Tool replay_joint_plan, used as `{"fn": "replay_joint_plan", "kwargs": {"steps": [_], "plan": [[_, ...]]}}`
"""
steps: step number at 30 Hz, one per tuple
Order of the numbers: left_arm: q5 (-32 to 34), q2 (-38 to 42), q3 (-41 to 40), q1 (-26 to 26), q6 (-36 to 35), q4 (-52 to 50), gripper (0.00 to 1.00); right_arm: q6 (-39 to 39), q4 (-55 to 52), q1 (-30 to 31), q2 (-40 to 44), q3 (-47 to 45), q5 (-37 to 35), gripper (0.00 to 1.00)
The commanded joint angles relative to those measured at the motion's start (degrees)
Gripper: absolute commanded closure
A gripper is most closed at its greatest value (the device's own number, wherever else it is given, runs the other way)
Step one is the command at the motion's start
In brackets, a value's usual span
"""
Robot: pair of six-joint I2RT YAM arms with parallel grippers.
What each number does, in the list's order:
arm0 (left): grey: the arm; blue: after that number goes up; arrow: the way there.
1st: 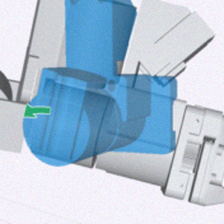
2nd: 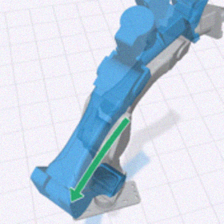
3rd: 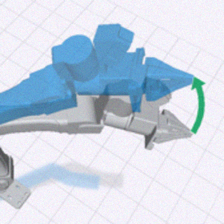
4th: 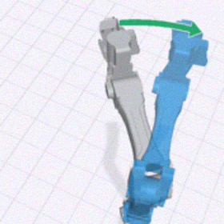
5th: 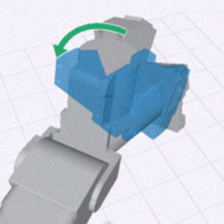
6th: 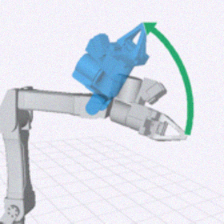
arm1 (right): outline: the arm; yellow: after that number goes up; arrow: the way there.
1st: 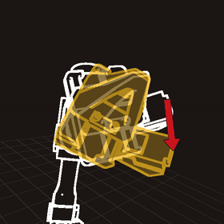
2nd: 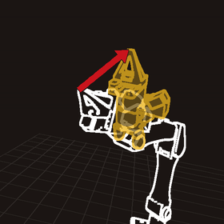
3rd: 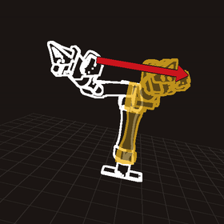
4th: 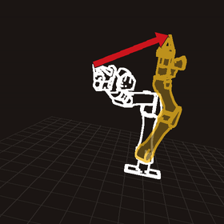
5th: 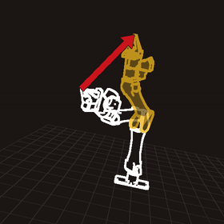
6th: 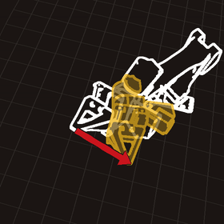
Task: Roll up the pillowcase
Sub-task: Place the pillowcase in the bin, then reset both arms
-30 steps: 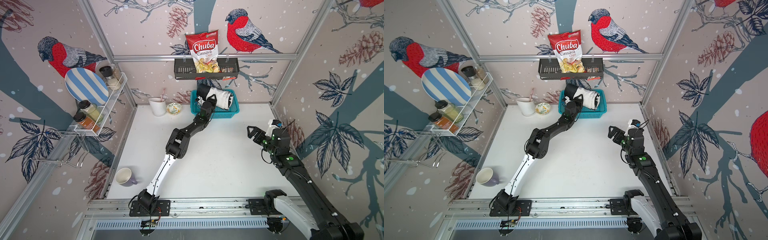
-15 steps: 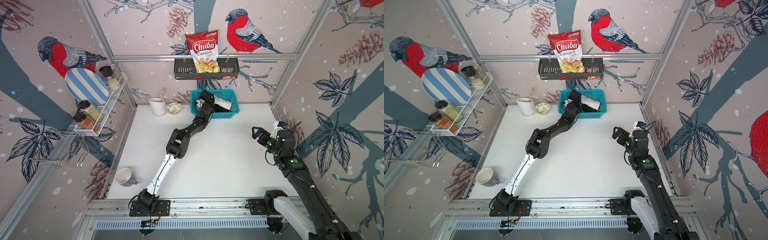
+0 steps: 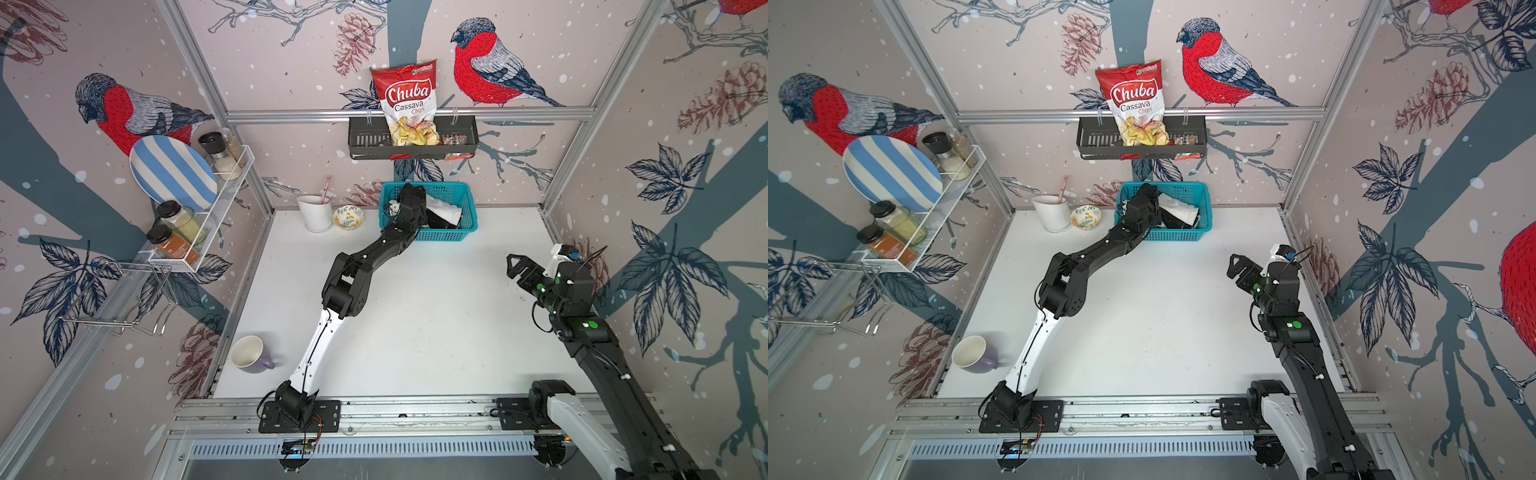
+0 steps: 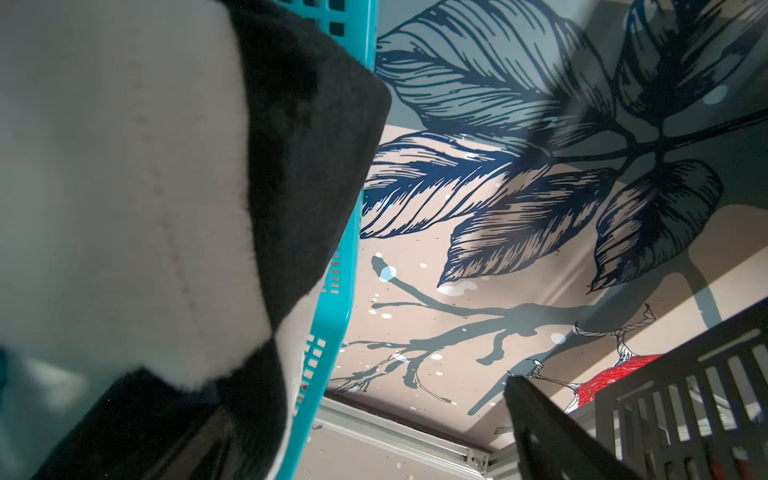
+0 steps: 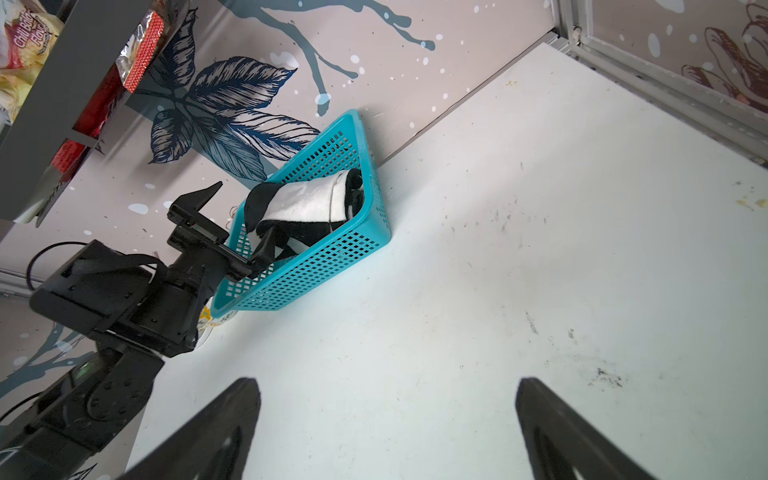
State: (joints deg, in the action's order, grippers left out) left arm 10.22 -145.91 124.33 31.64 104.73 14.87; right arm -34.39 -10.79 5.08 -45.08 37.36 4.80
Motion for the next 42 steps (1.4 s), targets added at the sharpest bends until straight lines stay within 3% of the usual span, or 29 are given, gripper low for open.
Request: {"fn": "replay_joint_plan", "kwargs": {"steps": [1,4,20,27,35,42], "plan": [[-2.99,1.65,1.14,-0.06,4.88,-11.54,0.02,0.16,2.44,-0.15,0.58,-0.19,-0.05,0.0],[-6.41,1.77,2.57,-0.33,7.28,-16.47,0.02,0.29,3.1,-0.16,1.12,-0.27,0.04,0.0],[-8.6,8.42,4.9,-0.97,8.62,-42.2,0.02,0.66,4.13,0.34,5.38,-1.59,-1.69,0.0],[-7.56,13.56,2.37,-1.25,1.36,-41.82,0.02,1.79,6.24,0.98,5.72,-3.29,-1.82,0.0],[1.17,30.66,-14.6,0.61,-21.75,-38.06,0.02,4.67,10.98,2.03,2.73,-4.91,-4.6,0.0],[13.0,55.62,-50.92,3.87,-37.82,-22.63,0.02,10.05,23.58,5.43,-1.18,-10.19,-18.78,0.0]]}}
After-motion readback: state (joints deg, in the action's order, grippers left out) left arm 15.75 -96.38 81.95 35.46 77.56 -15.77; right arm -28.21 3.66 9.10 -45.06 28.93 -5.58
